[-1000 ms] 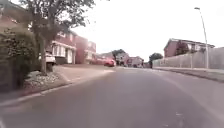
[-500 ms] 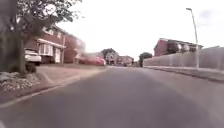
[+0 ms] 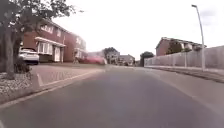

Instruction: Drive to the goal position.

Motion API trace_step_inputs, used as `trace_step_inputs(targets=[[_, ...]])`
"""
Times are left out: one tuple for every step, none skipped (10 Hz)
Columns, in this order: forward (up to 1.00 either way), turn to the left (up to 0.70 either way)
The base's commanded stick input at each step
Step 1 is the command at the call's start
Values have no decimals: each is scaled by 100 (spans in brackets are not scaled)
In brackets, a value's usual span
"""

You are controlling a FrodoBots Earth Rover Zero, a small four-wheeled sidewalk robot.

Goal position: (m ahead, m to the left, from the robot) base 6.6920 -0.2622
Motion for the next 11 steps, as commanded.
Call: trace_step_inputs(targets=[[100,0],[100,0],[100,0],[100,0],[100,0],[100,0],[100,0],[100,0],[100,0],[100,0],[100,0]])
